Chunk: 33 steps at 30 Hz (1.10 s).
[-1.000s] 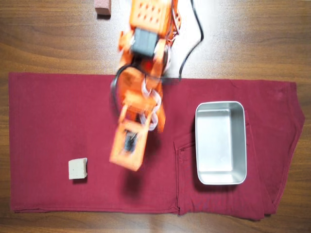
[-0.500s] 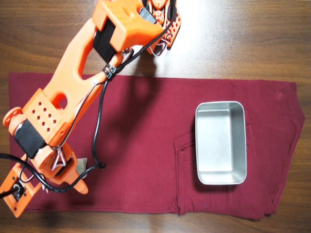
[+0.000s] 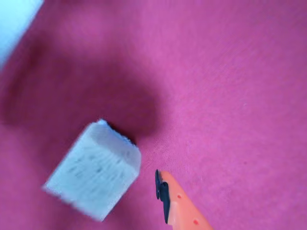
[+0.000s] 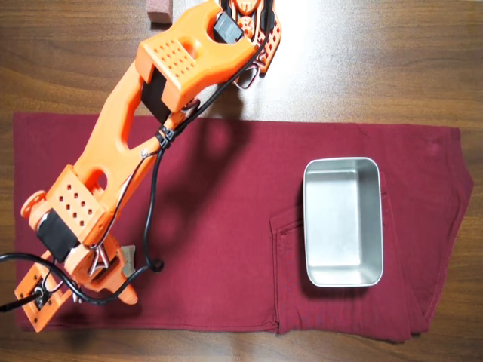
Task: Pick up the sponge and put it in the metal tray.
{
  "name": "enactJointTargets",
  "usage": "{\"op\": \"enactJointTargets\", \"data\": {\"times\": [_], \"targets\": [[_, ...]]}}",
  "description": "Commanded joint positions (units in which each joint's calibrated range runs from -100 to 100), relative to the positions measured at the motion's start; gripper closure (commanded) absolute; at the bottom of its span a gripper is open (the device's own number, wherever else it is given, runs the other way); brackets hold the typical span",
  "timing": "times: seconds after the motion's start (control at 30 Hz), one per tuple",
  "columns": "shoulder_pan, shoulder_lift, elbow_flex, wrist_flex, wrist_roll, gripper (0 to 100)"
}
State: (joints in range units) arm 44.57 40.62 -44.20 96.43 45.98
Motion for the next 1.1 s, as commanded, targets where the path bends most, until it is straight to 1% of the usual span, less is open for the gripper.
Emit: {"op": "enactJointTargets", "data": {"times": [0.0, 0.17, 0.23, 0.27, 0.33, 0.37, 0.4, 0.53, 0.63, 0.67, 0.7, 0.77, 0.8, 0.87, 0.97, 1.0, 1.07], "targets": [[-1.2, 0.2, -2.3, -0.8, -0.1, 56], [-1.2, 1.6, -2.3, -1.0, -0.4, 60], [-1.2, 2.0, -2.3, -1.0, -0.6, 66], [-1.4, 2.6, -2.3, -1.2, -0.6, 71], [-1.9, 3.9, -2.3, -3.2, -1.3, 91], [-2.1, 4.4, -2.3, -3.9, -1.7, 97], [-2.1, 4.7, -2.3, -4.8, -2.0, 100], [-2.3, 2.9, -3.5, -4.5, -2.0, 100], [-5.4, -7.7, -3.4, -2.1, -0.9, 100], [-7.8, -12.3, -2.9, -0.2, 0.6, 100], [-10.7, -17.1, -2.4, 1.2, 0.7, 100], [-18.1, -29.1, 6.2, -0.7, 1.4, 100], [-23.0, -34.8, 10.3, -0.7, 1.4, 100], [-35.7, -46.9, 23.2, -1.7, 1.0, 100], [-55.3, -60.3, 44.3, -6.9, -2.6, 100], [-60.8, -62.6, 49.6, -7.0, -4.2, 100], [-70.2, -68.3, 61.7, -10.2, -5.6, 100]]}}
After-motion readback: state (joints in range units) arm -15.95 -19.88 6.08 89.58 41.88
